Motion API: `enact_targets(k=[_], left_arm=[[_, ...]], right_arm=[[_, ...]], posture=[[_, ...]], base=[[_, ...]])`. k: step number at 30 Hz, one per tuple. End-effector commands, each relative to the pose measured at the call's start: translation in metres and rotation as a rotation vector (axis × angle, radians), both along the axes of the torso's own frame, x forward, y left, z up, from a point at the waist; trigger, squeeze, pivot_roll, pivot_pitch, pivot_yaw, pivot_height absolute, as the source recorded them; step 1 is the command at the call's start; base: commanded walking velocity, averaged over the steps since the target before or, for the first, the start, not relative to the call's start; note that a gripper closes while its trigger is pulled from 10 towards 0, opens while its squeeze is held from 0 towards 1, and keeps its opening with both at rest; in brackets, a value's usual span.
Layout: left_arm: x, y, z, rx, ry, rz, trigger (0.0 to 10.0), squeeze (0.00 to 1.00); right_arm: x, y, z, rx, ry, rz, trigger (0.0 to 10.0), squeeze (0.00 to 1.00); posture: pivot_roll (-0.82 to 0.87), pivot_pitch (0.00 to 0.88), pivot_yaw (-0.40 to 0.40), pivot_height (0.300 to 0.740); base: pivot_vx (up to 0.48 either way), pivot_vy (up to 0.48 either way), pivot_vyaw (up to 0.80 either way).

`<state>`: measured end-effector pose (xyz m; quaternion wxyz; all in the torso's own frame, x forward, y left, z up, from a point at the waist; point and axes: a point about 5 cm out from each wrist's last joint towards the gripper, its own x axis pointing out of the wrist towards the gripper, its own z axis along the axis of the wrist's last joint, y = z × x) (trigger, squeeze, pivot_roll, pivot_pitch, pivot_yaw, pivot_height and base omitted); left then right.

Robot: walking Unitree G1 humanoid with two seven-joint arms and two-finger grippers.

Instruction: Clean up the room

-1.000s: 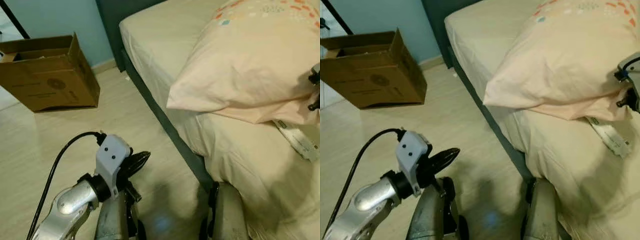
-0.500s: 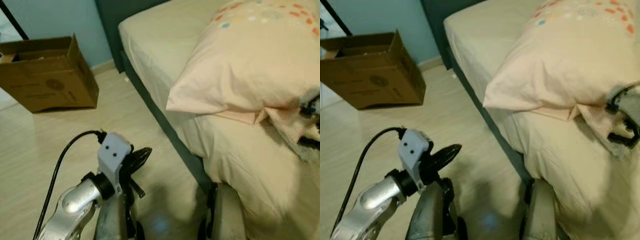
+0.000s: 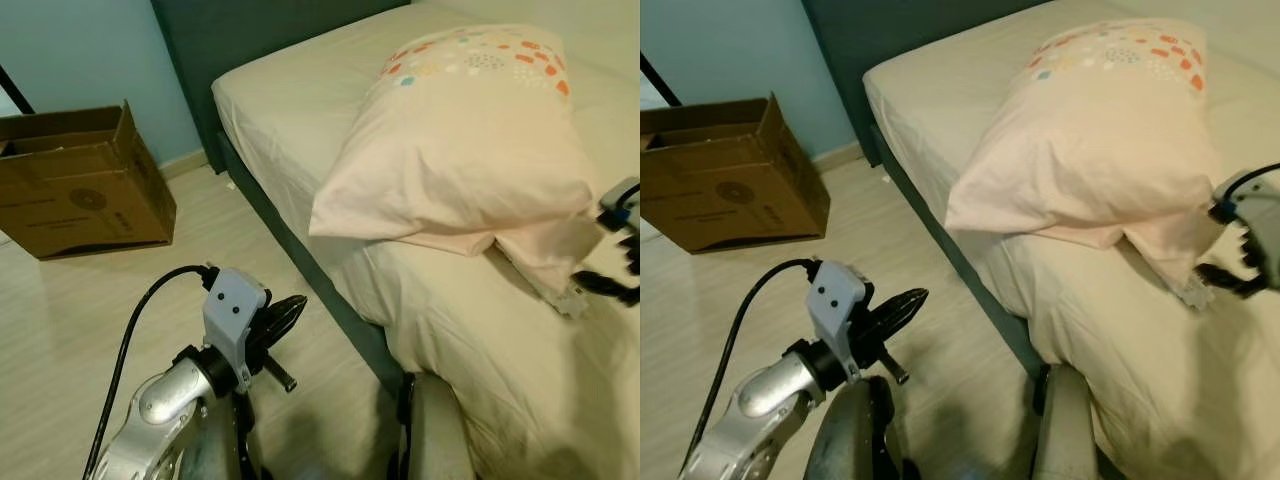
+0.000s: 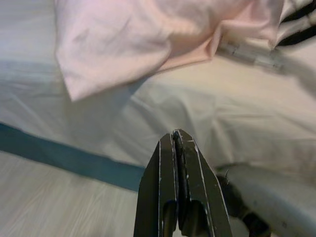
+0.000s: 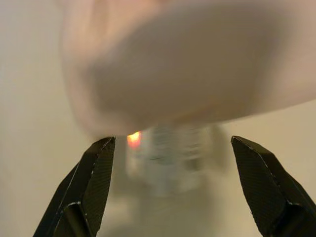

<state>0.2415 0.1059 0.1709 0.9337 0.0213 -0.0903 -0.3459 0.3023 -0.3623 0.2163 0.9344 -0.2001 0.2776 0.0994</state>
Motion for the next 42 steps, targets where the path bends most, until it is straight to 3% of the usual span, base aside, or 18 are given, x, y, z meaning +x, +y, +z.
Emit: enact_targets(k=[1, 4, 8, 10, 11, 12, 19, 23, 25, 26, 27, 30, 31, 33, 34, 42], left_arm=[[-0.003, -0.004, -0.005, 0.008, 0.013, -0.025, 10.0, 0.00], [-0.005, -0.009, -0.004, 0.009, 0.007, -0.057, 10.0, 0.00], [-0.005, -0.010, -0.003, 0.009, 0.004, -0.058, 10.0, 0.00], [-0.004, -0.010, 0.001, -0.002, -0.013, -0.063, 10.0, 0.00], [-0.004, -0.010, 0.001, -0.002, -0.013, -0.063, 10.0, 0.00], [-0.005, -0.011, 0.004, -0.010, -0.021, -0.087, 10.0, 0.00], [-0.006, -0.012, 0.004, -0.003, -0.024, -0.121, 10.0, 0.00], [-0.010, -0.018, 0.005, -0.012, -0.012, -0.202, 10.0, 0.00], [-0.017, -0.025, 0.006, -0.026, 0.022, -0.309, 10.0, 0.00], [-0.017, -0.025, 0.006, -0.026, 0.022, -0.309, 10.0, 0.00], [-0.024, -0.032, 0.009, -0.035, 0.050, -0.415, 10.0, 0.00], [-0.026, -0.034, 0.010, -0.034, 0.054, -0.440, 10.0, 0.00], [-0.026, -0.034, 0.009, -0.025, 0.053, -0.453, 10.0, 0.00], [-0.025, -0.034, 0.009, -0.021, 0.053, -0.455, 10.0, 0.00], [-0.025, -0.034, 0.009, -0.018, 0.052, -0.452, 10.0, 0.00], [-0.021, -0.031, 0.007, -0.003, 0.043, -0.430, 10.0, 0.00]], right_arm=[[-0.004, -0.011, -0.017, 0.044, 0.022, -0.065, 10.0, 1.00], [-0.008, -0.022, -0.038, -0.044, 0.061, -0.129, 10.0, 1.00], [-0.008, -0.025, -0.040, -0.072, 0.061, -0.148, 10.0, 1.00], [-0.003, -0.027, -0.039, -0.094, -0.010, -0.176, 10.0, 1.00], [-0.003, -0.027, -0.039, -0.094, -0.010, -0.176, 10.0, 1.00], [0.004, -0.022, -0.037, -0.057, -0.082, -0.168, 10.0, 1.00], [0.012, -0.011, -0.042, -0.021, -0.142, -0.104, 10.0, 1.00], [0.019, 0.005, -0.055, 0.064, -0.125, -0.033, 10.0, 1.00], [0.018, 0.006, -0.062, 0.037, -0.081, -0.031, 10.0, 1.00], [0.018, 0.006, -0.062, 0.037, -0.081, -0.031, 10.0, 1.00], [0.018, 0.005, -0.066, 0.006, -0.071, -0.036, 10.0, 1.00], [0.018, 0.006, -0.067, 0.011, -0.072, -0.039, 10.0, 1.00], [0.019, 0.007, -0.067, 0.035, -0.079, -0.037, 3.1, 0.20], [0.019, 0.008, -0.068, 0.041, -0.081, -0.035, 3.1, 0.20], [0.019, 0.008, -0.067, 0.045, -0.081, -0.030, 0.0, 0.00], [0.019, 0.006, -0.064, 0.074, -0.102, -0.030, 0.0, 0.00]], posture=[[0.00, 0.249, 0.054, 0.528], [0.00, 0.255, 0.055, 0.528], [0.01, 0.260, 0.060, 0.528], [0.02, 0.270, 0.063, 0.528], [0.02, 0.270, 0.063, 0.528], [0.02, 0.272, 0.066, 0.528], [0.03, 0.275, 0.070, 0.528], [0.03, 0.277, 0.066, 0.528], [0.04, 0.278, 0.048, 0.528], [0.04, 0.278, 0.048, 0.528], [0.04, 0.278, 0.048, 0.528], [0.04, 0.276, 0.047, 0.528], [0.04, 0.270, 0.048, 0.528], [0.04, 0.270, 0.048, 0.528], [0.04, 0.270, 0.048, 0.528], [0.04, 0.254, 0.051, 0.528]], base=[[0.000, 0.000, 0.00], [0.000, 0.000, 0.00], [0.000, 0.000, 0.00], [0.000, 0.000, 0.00], [0.000, 0.000, 0.00], [0.000, 0.000, 0.00], [0.000, 0.000, 0.00], [0.000, 0.000, 0.00], [0.000, 0.000, 0.00], [0.000, 0.000, 0.00], [0.000, 0.000, 0.00], [0.000, 0.000, 0.00], [0.000, 0.000, 0.00], [0.000, 0.000, 0.00], [0.000, 0.000, 0.00], [0.000, 0.000, 0.00]])
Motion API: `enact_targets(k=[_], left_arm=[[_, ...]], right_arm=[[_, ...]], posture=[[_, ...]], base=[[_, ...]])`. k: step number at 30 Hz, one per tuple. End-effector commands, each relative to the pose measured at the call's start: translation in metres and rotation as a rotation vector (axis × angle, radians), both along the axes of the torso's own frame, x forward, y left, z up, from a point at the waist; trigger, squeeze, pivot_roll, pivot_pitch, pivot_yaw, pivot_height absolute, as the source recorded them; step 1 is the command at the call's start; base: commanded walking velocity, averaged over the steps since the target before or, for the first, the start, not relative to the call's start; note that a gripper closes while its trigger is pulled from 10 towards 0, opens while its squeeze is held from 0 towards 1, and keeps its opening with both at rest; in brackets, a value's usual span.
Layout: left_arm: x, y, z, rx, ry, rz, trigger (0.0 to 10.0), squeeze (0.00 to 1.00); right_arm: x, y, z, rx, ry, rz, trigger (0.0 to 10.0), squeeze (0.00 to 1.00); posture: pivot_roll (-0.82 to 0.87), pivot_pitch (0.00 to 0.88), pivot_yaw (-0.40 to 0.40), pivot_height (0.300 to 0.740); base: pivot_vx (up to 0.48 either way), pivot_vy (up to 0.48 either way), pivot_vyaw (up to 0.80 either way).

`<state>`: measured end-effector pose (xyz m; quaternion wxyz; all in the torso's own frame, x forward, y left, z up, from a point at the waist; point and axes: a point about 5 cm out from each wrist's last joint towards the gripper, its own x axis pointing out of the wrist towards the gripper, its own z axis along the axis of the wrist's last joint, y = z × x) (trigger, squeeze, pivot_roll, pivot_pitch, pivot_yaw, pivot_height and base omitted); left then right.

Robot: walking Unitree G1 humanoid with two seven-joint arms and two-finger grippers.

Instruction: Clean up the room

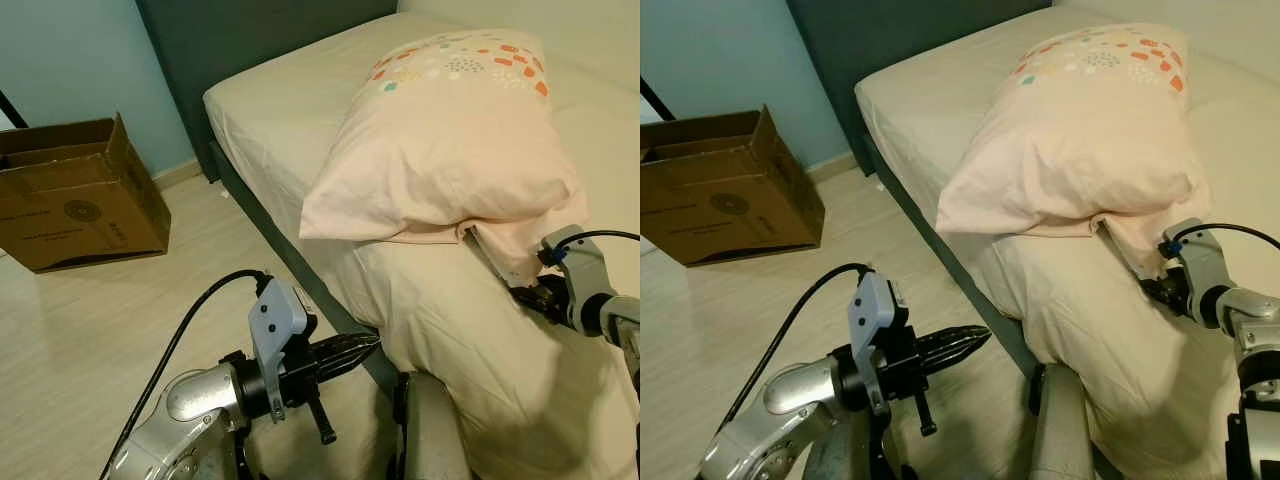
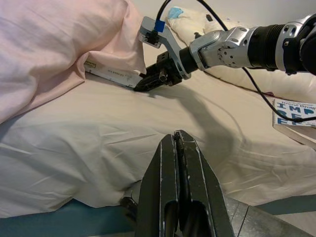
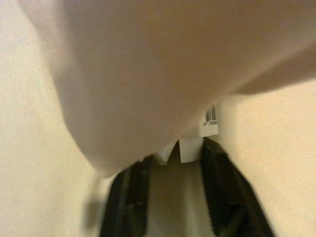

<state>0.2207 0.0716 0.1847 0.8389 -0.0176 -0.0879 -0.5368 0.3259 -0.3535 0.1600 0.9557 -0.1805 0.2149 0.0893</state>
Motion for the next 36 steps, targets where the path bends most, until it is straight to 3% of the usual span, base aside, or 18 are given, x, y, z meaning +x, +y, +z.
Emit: enact_targets(k=[1, 14, 16, 17, 18, 19, 20, 22, 25, 31, 36], left_arm=[[0.000, 0.004, -0.007, 0.036, 0.013, 0.005, 10.0, 0.00], [0.002, 0.005, -0.010, 0.057, 0.019, 0.003, 10.0, 0.00], [0.002, 0.008, -0.011, 0.062, 0.024, 0.014, 10.0, 0.00], [0.002, 0.008, -0.011, 0.062, 0.024, 0.014, 10.0, 0.00], [0.001, 0.010, -0.011, 0.063, 0.028, 0.019, 10.0, 0.00], [0.001, 0.010, -0.011, 0.063, 0.028, 0.019, 10.0, 0.00], [0.000, 0.011, -0.013, 0.065, 0.033, 0.024, 10.0, 0.00], [0.000, 0.011, -0.013, 0.065, 0.033, 0.024, 10.0, 0.00], [-0.003, 0.011, -0.017, 0.068, 0.049, 0.017, 10.0, 0.00], [-0.005, 0.008, -0.018, 0.068, 0.052, 0.005, 10.0, 0.00], [-0.005, 0.007, -0.018, 0.067, 0.053, 0.002, 10.0, 0.00]], right_arm=[[-0.005, -0.004, -0.007, 0.031, 0.018, -0.025, 0.0, 0.00], [-0.007, -0.016, 0.009, -0.004, -0.008, -0.041, 0.0, 0.00], [-0.013, -0.018, 0.017, -0.026, 0.082, 0.095, 0.0, 0.00], [-0.013, -0.018, 0.017, -0.026, 0.082, 0.095, 0.0, 0.00], [-0.017, -0.016, 0.021, -0.001, 0.136, 0.190, 0.0, 0.00], [-0.017, -0.016, 0.021, -0.001, 0.136, 0.190, 0.0, 0.00], [-0.023, -0.013, 0.031, 0.048, 0.195, 0.314, 0.0, 0.00], [-0.023, -0.013, 0.031, 0.048, 0.195, 0.314, 0.0, 0.00], [-0.034, -0.002, 0.057, 0.121, 0.260, 0.531, 0.0, 0.00], [-0.040, 0.002, 0.080, 0.094, 0.232, 0.605, 0.0, 0.00], [-0.040, 0.007, 0.100, 0.133, 0.147, 0.645, 0.0, 0.00]], posture=[[0.04, 0.254, 0.051, 0.528], [0.03, 0.242, 0.042, 0.528], [0.02, 0.236, 0.036, 0.528], [0.02, 0.236, 0.036, 0.528], [0.02, 0.236, 0.036, 0.528], [0.02, 0.236, 0.036, 0.528], [0.01, 0.235, 0.036, 0.528], [0.01, 0.235, 0.036, 0.528], [0.01, 0.236, 0.036, 0.528], [0.00, 0.234, 0.036, 0.528], [0.00, 0.234, 0.037, 0.528]], base=[[0.000, 0.000, 0.00], [0.000, 0.000, 0.00], [0.000, 0.000, 0.00], [0.000, 0.000, 0.00], [0.000, 0.000, 0.00], [0.000, 0.000, 0.00], [0.000, 0.000, 0.00], [0.000, 0.000, 0.00], [0.000, 0.000, 0.00], [0.000, 0.000, 0.00], [0.000, 0.000, 0.00]])
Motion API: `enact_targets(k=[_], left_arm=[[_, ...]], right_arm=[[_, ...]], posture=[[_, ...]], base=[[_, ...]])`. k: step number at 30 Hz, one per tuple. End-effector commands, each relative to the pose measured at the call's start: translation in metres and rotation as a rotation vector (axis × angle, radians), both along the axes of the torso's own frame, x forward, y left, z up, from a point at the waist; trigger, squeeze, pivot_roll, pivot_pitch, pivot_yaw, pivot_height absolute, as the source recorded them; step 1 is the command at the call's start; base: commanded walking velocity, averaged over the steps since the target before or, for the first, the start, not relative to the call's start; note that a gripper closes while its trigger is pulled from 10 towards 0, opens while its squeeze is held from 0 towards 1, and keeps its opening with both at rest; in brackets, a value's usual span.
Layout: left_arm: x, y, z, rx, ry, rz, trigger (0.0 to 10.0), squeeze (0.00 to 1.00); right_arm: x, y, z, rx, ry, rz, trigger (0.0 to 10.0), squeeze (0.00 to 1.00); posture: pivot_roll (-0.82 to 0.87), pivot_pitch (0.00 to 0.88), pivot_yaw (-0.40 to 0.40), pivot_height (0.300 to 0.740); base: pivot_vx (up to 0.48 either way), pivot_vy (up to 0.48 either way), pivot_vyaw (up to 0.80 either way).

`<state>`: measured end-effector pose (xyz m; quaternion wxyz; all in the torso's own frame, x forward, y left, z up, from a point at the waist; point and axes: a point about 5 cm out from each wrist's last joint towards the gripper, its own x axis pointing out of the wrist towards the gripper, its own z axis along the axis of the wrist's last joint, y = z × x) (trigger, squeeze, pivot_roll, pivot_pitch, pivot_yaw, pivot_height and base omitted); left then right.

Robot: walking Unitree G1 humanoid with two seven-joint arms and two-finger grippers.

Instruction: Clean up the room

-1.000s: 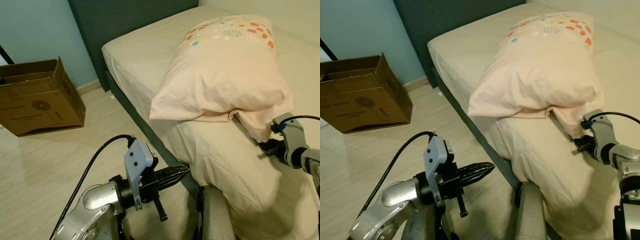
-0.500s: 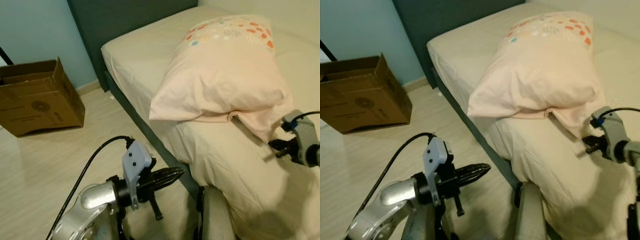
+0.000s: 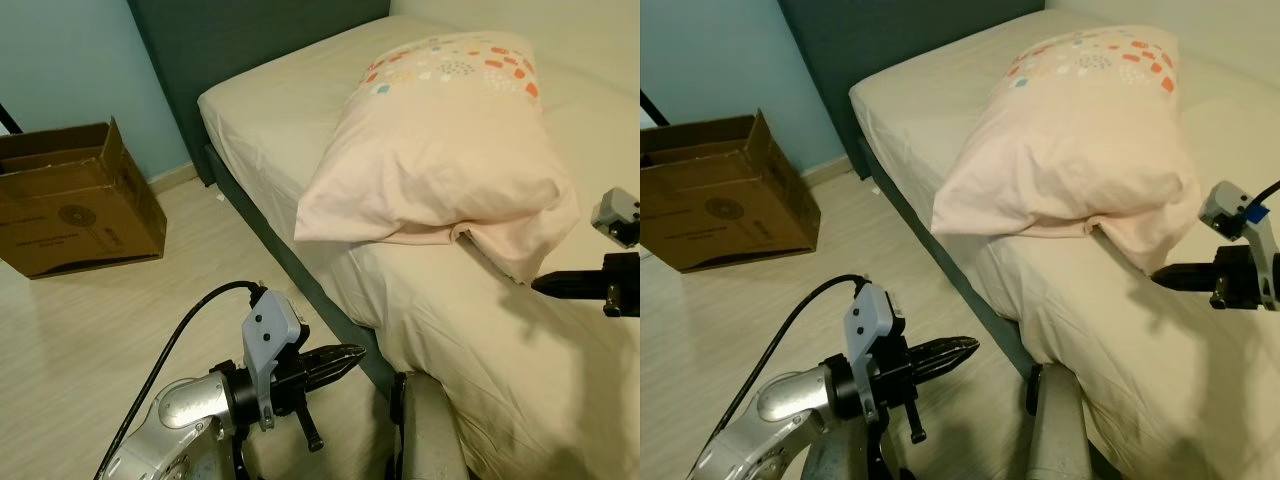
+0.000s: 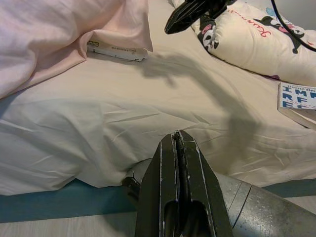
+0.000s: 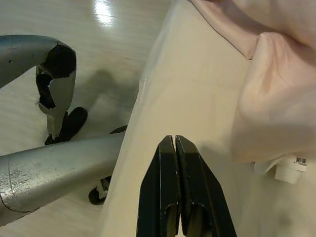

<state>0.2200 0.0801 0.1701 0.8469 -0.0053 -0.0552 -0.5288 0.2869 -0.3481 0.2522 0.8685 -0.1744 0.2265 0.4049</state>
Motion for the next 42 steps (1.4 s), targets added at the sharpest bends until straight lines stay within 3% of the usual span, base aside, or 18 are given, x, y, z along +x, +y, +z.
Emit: enact_targets(k=[1, 2, 5, 6, 7, 11, 21, 24, 30, 34, 36, 37, 38, 42], left_arm=[[-0.004, -0.001, -0.003, 0.012, 0.010, -0.021, 10.0, 0.00], [-0.003, -0.001, -0.004, 0.014, 0.012, -0.013, 10.0, 0.00], [-0.003, -0.001, -0.004, 0.014, 0.012, -0.013, 10.0, 0.00], [-0.002, -0.001, -0.005, 0.017, 0.012, -0.009, 10.0, 0.00], [-0.002, -0.001, -0.005, 0.019, 0.014, -0.009, 10.0, 0.00], [-0.003, -0.001, -0.005, 0.020, 0.016, -0.011, 10.0, 0.00], [-0.004, -0.001, -0.005, 0.021, 0.016, -0.015, 10.0, 0.00], [-0.004, 0.000, -0.005, 0.024, 0.017, -0.011, 10.0, 0.00], [-0.005, 0.002, -0.005, 0.029, 0.018, -0.004, 10.0, 0.00], [-0.007, 0.005, -0.004, 0.035, 0.023, -0.001, 10.0, 0.00], [-0.009, 0.007, -0.004, 0.040, 0.026, -0.001, 10.0, 0.00], [-0.009, 0.007, -0.004, 0.040, 0.026, -0.001, 10.0, 0.00], [-0.010, 0.009, -0.003, 0.045, 0.028, 0.001, 10.0, 0.00], [-0.010, 0.010, -0.003, 0.049, 0.030, 0.003, 10.0, 0.00]], right_arm=[[-0.001, 0.002, 0.008, 0.028, -0.025, 0.018, 0.0, 0.00], [0.006, 0.002, 0.015, 0.001, -0.093, -0.020, 0.0, 0.00], [0.006, 0.002, 0.015, 0.001, -0.093, -0.020, 0.0, 0.00], [0.013, -0.002, 0.011, -0.089, -0.116, -0.079, 8.9, 0.00], [0.013, -0.004, -0.004, -0.185, -0.053, -0.109, 10.0, 1.00], [0.011, -0.008, -0.023, -0.282, 0.028, -0.145, 10.0, 1.00], [0.022, -0.014, -0.041, -0.396, 0.017, -0.309, 10.0, 1.00], [0.032, -0.015, -0.048, -0.431, -0.056, -0.417, 10.0, 1.00], [0.044, -0.013, -0.053, -0.444, -0.144, -0.510, 10.0, 1.00], [0.056, 0.000, -0.056, -0.344, -0.221, -0.546, 10.0, 1.00], [0.062, 0.010, -0.057, -0.217, -0.235, -0.564, 10.0, 1.00], [0.062, 0.010, -0.057, -0.217, -0.235, -0.564, 10.0, 1.00], [0.067, 0.018, -0.061, -0.130, -0.229, -0.577, 10.0, 1.00], [0.069, 0.023, -0.066, -0.119, -0.228, -0.591, 10.0, 1.00]], posture=[[0.00, 0.234, 0.037, 0.528], [0.00, 0.234, 0.037, 0.528], [0.00, 0.234, 0.037, 0.528], [0.00, 0.238, 0.041, 0.528], [0.00, 0.244, 0.039, 0.528], [0.00, 0.246, 0.039, 0.528], [0.00, 0.253, 0.041, 0.528], [0.01, 0.257, 0.041, 0.528], [0.03, 0.280, 0.041, 0.528], [0.04, 0.295, 0.045, 0.528], [0.06, 0.307, 0.046, 0.528], [0.06, 0.307, 0.046, 0.528], [0.07, 0.315, 0.048, 0.528], [0.08, 0.320, 0.050, 0.528]], base=[[0.000, 0.000, 0.00], [0.000, 0.000, 0.00], [0.000, 0.000, 0.00], [0.000, 0.000, 0.00], [0.000, 0.000, 0.00], [0.000, 0.000, 0.00], [0.000, 0.000, 0.00], [0.000, 0.000, 0.00], [0.000, 0.000, 0.00], [0.000, 0.000, 0.00], [0.000, 0.000, 0.00], [0.000, 0.000, 0.00], [0.000, 0.000, 0.00], [0.000, 0.000, 0.00]])
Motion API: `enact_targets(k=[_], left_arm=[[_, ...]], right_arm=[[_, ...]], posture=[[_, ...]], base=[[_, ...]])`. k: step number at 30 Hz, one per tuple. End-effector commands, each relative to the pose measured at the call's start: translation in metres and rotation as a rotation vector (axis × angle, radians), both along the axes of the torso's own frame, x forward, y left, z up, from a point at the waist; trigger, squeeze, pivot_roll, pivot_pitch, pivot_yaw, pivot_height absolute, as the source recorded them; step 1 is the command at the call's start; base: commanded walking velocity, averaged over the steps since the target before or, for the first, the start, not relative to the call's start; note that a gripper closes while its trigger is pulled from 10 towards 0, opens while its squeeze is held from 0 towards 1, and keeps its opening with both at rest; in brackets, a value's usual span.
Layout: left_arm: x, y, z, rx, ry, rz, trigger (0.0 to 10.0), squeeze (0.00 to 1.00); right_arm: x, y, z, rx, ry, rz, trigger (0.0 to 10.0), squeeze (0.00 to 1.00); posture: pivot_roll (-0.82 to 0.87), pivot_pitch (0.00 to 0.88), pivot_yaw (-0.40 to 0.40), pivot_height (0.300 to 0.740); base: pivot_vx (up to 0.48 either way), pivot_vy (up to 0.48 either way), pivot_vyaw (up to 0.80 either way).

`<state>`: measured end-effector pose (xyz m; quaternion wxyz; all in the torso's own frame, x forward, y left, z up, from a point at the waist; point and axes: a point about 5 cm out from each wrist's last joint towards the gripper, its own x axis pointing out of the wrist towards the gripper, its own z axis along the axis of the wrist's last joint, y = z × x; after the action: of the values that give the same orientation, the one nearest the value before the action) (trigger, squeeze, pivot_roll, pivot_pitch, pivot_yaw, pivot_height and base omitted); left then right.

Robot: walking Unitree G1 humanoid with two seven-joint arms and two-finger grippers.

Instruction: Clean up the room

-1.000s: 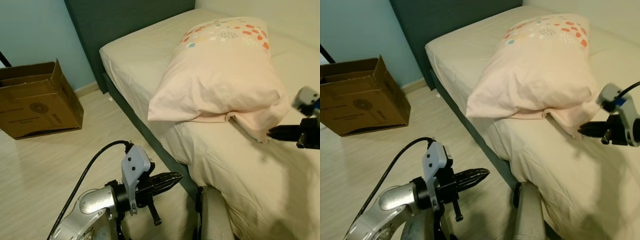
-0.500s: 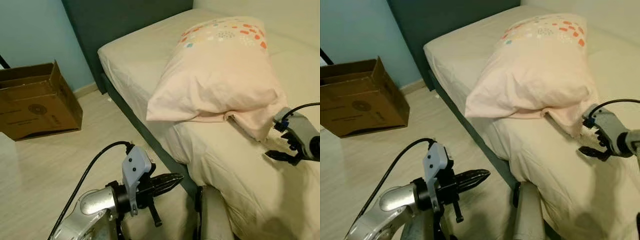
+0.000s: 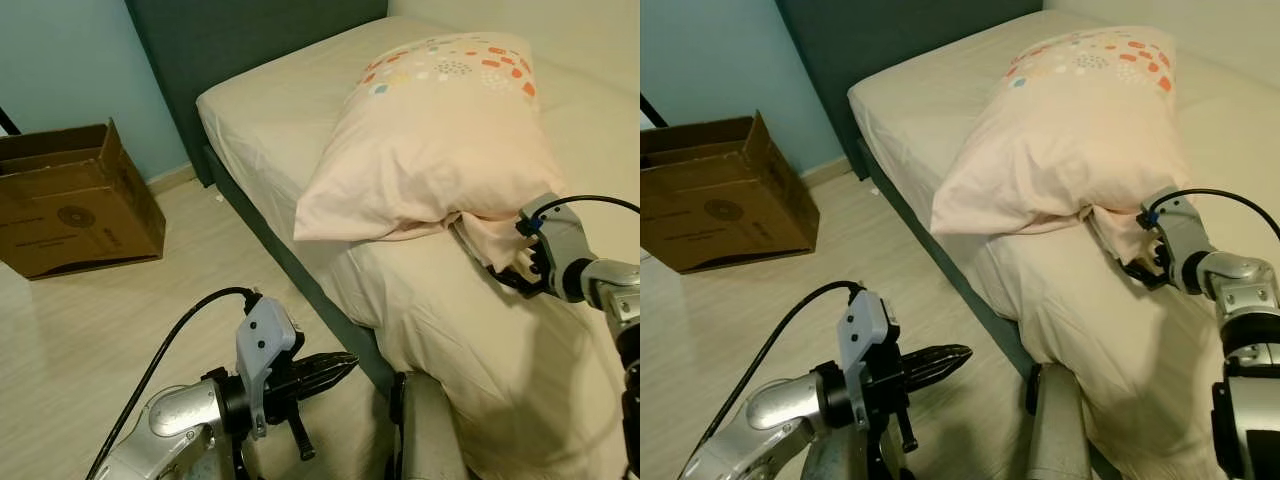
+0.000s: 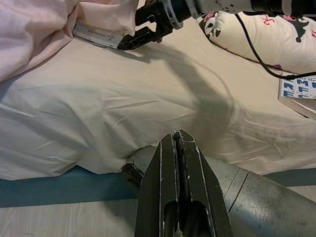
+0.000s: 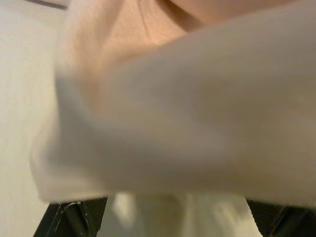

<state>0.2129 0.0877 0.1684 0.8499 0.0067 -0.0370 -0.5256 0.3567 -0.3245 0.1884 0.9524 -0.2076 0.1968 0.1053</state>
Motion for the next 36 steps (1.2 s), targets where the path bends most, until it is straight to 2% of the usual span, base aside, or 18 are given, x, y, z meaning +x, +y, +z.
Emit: enact_targets(k=[1, 10, 11, 12, 14, 15, 16, 17, 18, 19, 20, 21, 22, 24, 25, 36], left_arm=[[-0.004, 0.003, -0.001, 0.012, 0.013, -0.006, 10.0, 0.00], [-0.005, 0.004, -0.001, 0.026, 0.015, -0.005, 10.0, 0.00], [-0.006, 0.005, -0.001, 0.029, 0.015, -0.003, 10.0, 0.00], [-0.006, 0.005, -0.001, 0.029, 0.015, -0.003, 10.0, 0.00], [-0.007, 0.005, -0.002, 0.033, 0.017, -0.001, 10.0, 0.00], [-0.008, 0.004, -0.002, 0.033, 0.017, -0.003, 10.0, 0.00], [-0.008, 0.003, -0.002, 0.033, 0.017, -0.005, 10.0, 0.00], [-0.008, 0.003, -0.001, 0.033, 0.016, -0.008, 10.0, 0.00], [-0.008, 0.002, -0.001, 0.033, 0.015, -0.009, 10.0, 0.00], [-0.007, 0.002, -0.001, 0.033, 0.014, -0.010, 10.0, 0.00], [-0.007, 0.002, -0.001, 0.034, 0.013, -0.010, 10.0, 0.00], [-0.007, 0.002, -0.001, 0.034, 0.012, -0.010, 10.0, 0.00], [-0.006, 0.002, 0.000, 0.034, 0.012, -0.010, 10.0, 0.00], [-0.006, 0.002, 0.000, 0.034, 0.012, -0.010, 10.0, 0.00], [-0.006, 0.002, -0.001, 0.036, 0.010, -0.012, 10.0, 0.00], [-0.005, 0.002, -0.001, 0.038, 0.010, -0.012, 10.0, 0.00]], right_arm=[[0.000, 0.001, -0.005, 0.017, -0.013, -0.023, 10.0, 1.00], [0.000, -0.002, -0.016, -0.035, -0.034, -0.126, 10.0, 0.98], [-0.001, -0.003, -0.017, -0.038, -0.035, -0.132, 10.0, 0.93], [-0.001, -0.003, -0.017, -0.038, -0.035, -0.132, 10.0, 0.93], [-0.001, -0.004, -0.017, -0.015, -0.046, -0.140, 10.0, 0.76], [-0.002, -0.004, -0.018, 0.004, -0.054, -0.144, 1.7, 0.67], [-0.002, -0.004, -0.018, 0.023, -0.061, -0.145, 0.0, 0.60], [-0.001, -0.003, -0.017, 0.037, -0.067, -0.142, 0.0, 0.52], [-0.001, -0.003, -0.016, 0.044, -0.072, -0.141, 0.0, 0.52], [-0.001, -0.002, -0.015, 0.060, -0.081, -0.135, 0.0, 0.40], [0.000, -0.001, -0.014, 0.071, -0.089, -0.129, 0.0, 0.32], [0.000, -0.001, -0.014, 0.078, -0.094, -0.125, 0.0, 0.32], [0.001, -0.001, -0.014, 0.080, -0.098, -0.124, 0.0, 0.14], [0.001, -0.001, -0.014, 0.080, -0.098, -0.124, 0.0, 0.14], [0.001, 0.002, -0.012, 0.111, -0.117, -0.100, 0.0, 0.00], [0.001, 0.009, -0.014, 0.201, -0.107, -0.011, 0.0, 0.00]], posture=[[0.08, 0.320, 0.050, 0.528], [0.09, 0.322, 0.042, 0.528], [0.09, 0.319, 0.041, 0.528], [0.09, 0.319, 0.041, 0.528], [0.09, 0.313, 0.045, 0.528], [0.09, 0.313, 0.045, 0.528], [0.09, 0.308, 0.048, 0.528], [0.09, 0.308, 0.048, 0.528], [0.09, 0.308, 0.048, 0.528], [0.09, 0.303, 0.053, 0.528], [0.09, 0.303, 0.053, 0.528], [0.09, 0.303, 0.053, 0.528], [0.09, 0.303, 0.053, 0.528], [0.09, 0.303, 0.053, 0.528], [0.09, 0.301, 0.056, 0.528], [0.09, 0.298, 0.048, 0.528]], base=[[0.000, 0.000, 0.00], [0.000, 0.000, 0.00], [0.000, 0.000, 0.00], [0.000, 0.000, 0.00], [0.000, 0.000, 0.00], [0.000, 0.000, 0.00], [0.000, 0.000, 0.00], [0.000, 0.000, 0.00], [0.000, 0.000, 0.00], [0.000, 0.000, 0.00], [0.000, 0.000, 0.00], [0.000, 0.000, 0.00], [0.000, 0.000, 0.00], [0.000, 0.000, 0.00], [0.000, 0.000, 0.00], [0.000, 0.000, 0.00]])
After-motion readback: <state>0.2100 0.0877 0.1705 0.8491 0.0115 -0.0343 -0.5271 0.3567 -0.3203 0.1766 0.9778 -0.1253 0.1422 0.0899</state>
